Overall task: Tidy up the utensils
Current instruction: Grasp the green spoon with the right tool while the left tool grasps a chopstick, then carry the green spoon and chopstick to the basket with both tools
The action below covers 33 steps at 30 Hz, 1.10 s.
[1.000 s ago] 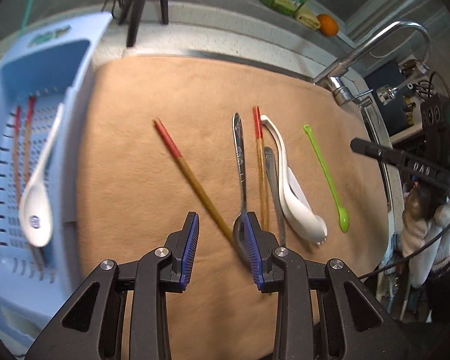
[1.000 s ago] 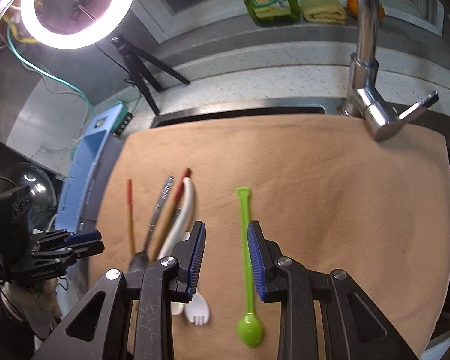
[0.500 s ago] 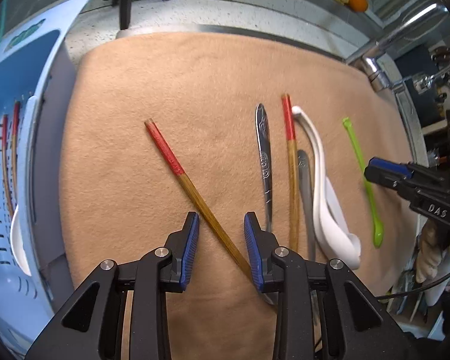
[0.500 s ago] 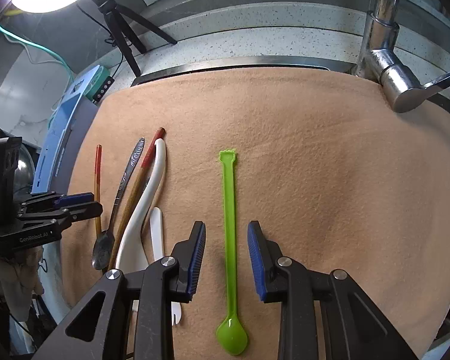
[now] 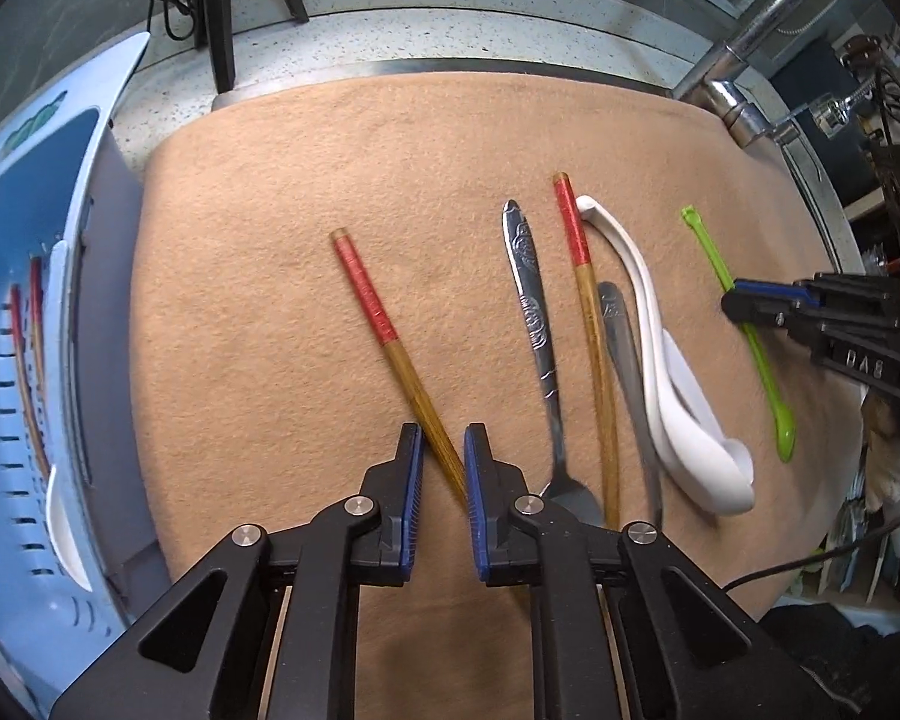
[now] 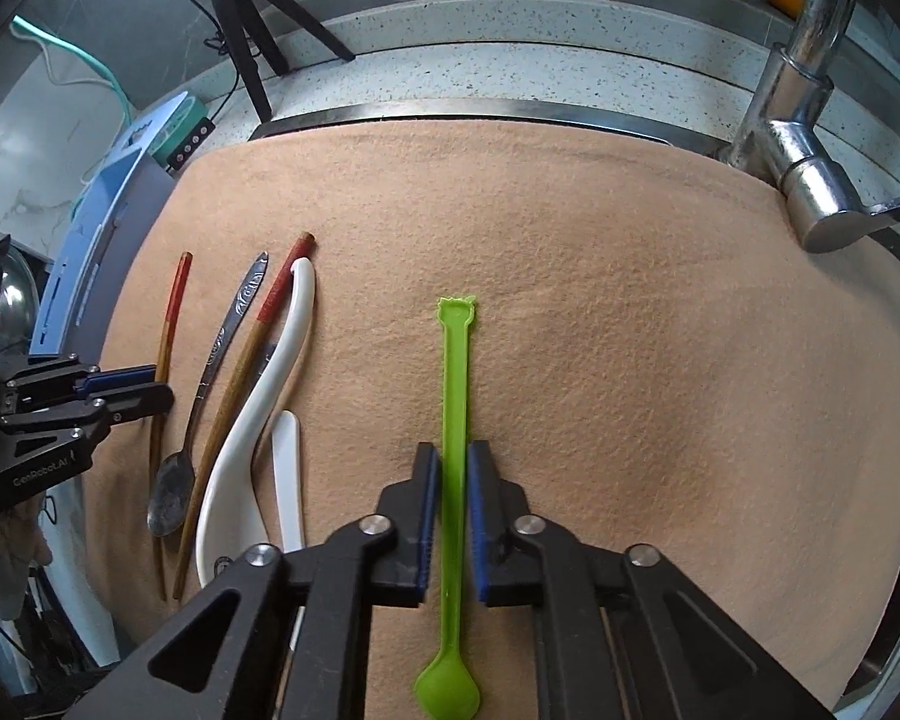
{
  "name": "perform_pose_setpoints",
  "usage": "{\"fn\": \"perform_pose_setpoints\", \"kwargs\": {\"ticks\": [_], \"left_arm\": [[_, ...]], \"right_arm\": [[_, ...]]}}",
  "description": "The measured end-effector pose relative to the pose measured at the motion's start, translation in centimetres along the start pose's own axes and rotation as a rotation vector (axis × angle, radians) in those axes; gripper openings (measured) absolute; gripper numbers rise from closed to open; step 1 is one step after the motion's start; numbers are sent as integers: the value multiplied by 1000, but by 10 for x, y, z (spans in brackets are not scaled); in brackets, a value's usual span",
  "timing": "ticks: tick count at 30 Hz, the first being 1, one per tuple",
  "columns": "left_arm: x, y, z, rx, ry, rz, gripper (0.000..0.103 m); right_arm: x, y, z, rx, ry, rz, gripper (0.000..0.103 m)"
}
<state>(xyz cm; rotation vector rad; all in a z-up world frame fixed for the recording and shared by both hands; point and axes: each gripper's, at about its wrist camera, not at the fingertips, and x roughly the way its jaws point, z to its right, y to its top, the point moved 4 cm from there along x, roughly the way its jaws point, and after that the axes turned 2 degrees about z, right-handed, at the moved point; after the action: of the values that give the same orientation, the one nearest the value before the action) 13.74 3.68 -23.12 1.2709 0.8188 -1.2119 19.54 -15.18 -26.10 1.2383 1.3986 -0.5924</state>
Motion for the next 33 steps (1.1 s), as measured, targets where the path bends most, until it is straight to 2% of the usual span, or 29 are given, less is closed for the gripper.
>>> {"fn": "perform_pose_setpoints", "kwargs": {"ticks": [5,10,15,24,33], "left_arm": [[-4,-7,-9,-12,-6,-5,8],[-8,-15,-15,-51,-44,-1,6],[-15,-21,-24,-70,-65,12,6],[-30,-18,-27,-67,-71,37,5],[-76,-8,-54,-94,-82,119,5]], "right_arm": [[-1,-2,5,33,32,-1,7],[-3,-4,18,146,124,-2,6],[-8,-7,24,214,174,13,7],[-28,-1,13,224,222,60,7],[-60,23,-37,162,310,128,7]]}}
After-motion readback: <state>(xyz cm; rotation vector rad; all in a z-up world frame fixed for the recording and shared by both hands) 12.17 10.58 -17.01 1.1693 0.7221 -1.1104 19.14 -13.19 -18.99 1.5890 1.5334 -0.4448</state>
